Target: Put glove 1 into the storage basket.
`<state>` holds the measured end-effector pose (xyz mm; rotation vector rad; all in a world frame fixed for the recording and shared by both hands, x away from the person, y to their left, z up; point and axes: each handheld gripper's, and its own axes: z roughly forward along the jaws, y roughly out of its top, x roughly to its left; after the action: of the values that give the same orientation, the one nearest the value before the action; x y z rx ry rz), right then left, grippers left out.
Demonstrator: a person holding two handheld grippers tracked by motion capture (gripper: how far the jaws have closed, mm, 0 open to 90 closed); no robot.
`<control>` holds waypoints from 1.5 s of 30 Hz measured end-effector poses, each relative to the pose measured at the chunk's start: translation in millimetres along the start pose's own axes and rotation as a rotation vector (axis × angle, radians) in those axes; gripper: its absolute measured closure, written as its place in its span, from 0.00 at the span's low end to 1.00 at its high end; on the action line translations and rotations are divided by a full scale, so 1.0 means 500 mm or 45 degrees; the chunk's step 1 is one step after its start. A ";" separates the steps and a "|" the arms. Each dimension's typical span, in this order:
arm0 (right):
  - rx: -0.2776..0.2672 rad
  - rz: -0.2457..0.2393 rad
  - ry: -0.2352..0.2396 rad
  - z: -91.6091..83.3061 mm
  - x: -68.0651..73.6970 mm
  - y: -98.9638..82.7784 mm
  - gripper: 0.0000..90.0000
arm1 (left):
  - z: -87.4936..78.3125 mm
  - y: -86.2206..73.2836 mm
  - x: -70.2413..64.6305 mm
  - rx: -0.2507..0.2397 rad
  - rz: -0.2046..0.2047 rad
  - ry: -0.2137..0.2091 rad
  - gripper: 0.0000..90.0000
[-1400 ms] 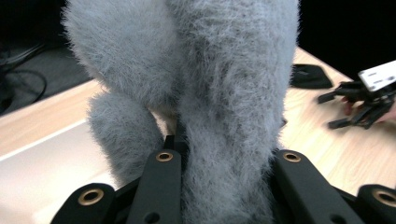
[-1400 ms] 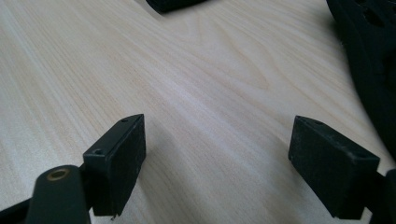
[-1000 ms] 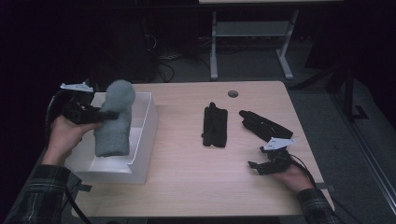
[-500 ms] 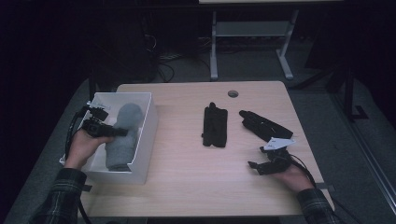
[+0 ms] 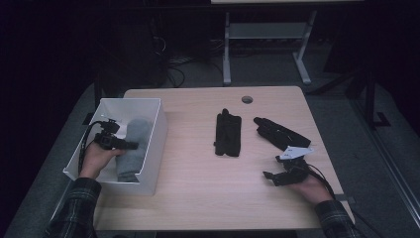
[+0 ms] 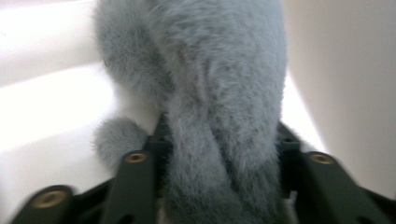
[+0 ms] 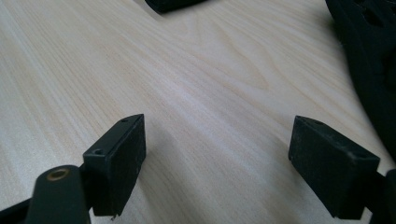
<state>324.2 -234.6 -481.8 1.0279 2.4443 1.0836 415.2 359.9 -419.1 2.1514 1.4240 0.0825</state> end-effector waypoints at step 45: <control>0.000 0.001 0.002 0.000 0.000 0.000 0.21 | -0.087 0.140 -0.308 -0.328 0.310 -0.071 0.16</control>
<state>324.1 -234.4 -481.8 1.0285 2.4451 1.0852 391.4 224.7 -311.5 2.0828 1.0518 0.2785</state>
